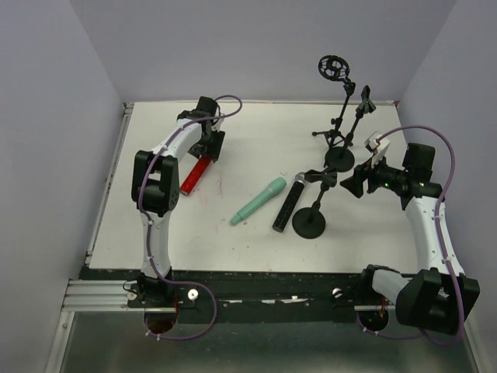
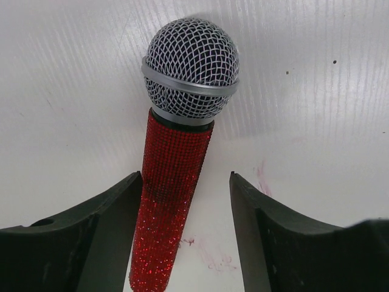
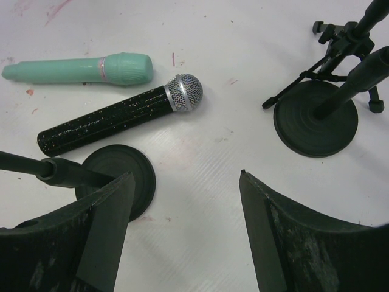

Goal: Attach the microphones to the stand

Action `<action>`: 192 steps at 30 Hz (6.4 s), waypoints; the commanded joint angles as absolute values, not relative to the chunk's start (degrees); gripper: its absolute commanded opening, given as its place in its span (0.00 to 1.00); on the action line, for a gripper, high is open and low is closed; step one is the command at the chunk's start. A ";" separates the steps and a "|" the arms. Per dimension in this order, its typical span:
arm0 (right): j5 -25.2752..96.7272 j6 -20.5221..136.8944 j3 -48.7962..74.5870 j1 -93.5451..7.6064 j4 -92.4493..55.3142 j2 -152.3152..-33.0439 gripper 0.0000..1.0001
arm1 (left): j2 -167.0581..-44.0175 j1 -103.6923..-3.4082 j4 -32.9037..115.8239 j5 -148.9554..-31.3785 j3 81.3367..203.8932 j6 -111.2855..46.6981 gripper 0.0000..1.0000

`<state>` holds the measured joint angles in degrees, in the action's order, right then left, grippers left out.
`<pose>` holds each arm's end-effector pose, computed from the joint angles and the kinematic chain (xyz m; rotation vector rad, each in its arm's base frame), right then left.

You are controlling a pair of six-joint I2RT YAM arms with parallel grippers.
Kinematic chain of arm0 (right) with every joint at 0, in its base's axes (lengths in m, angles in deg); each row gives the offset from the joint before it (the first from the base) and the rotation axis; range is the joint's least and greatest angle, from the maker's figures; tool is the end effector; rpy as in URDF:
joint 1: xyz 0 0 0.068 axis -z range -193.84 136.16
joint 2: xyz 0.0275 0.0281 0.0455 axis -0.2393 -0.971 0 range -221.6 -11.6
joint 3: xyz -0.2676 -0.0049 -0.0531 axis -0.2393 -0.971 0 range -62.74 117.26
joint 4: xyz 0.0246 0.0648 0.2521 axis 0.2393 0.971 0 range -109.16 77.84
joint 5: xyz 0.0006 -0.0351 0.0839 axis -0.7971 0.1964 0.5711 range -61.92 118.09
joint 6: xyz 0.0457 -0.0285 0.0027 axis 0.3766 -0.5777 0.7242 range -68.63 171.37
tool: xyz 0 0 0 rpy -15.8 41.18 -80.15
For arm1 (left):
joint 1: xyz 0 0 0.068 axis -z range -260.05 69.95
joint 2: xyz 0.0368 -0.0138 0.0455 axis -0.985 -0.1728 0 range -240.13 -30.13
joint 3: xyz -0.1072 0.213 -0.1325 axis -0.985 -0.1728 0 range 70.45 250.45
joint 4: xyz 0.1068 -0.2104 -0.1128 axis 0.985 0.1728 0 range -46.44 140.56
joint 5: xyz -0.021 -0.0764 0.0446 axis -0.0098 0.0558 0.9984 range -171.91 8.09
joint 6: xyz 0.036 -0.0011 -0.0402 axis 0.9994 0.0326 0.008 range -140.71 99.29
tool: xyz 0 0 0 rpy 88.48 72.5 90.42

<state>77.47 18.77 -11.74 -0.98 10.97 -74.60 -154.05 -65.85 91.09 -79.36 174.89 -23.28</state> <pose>0.2247 -0.0236 0.2914 -0.7521 1.9189 0.5101 0.4474 -0.1115 0.2065 0.2651 2.7252 -0.0210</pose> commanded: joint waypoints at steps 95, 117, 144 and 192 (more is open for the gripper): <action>76.09 20.69 -4.92 -0.13 15.11 -71.89 0.79 | -121.31 -68.71 85.16 -93.23 155.28 -29.32 0.02; 105.87 32.87 33.16 -13.47 34.13 -83.23 0.89 | -97.00 -37.97 24.07 -104.59 144.26 -55.86 0.00; 113.25 54.96 26.91 -18.85 14.33 -80.85 0.89 | -110.72 -26.52 22.65 -95.44 155.70 -52.44 0.00; 114.57 71.85 14.61 -20.43 -6.59 -79.45 0.05 | -123.82 -32.77 37.15 -117.77 178.20 -60.53 0.87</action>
<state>113.23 72.04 15.17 -20.17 -6.30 -79.30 -123.84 -33.42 36.80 -118.99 176.14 -61.77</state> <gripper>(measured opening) 0.487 0.896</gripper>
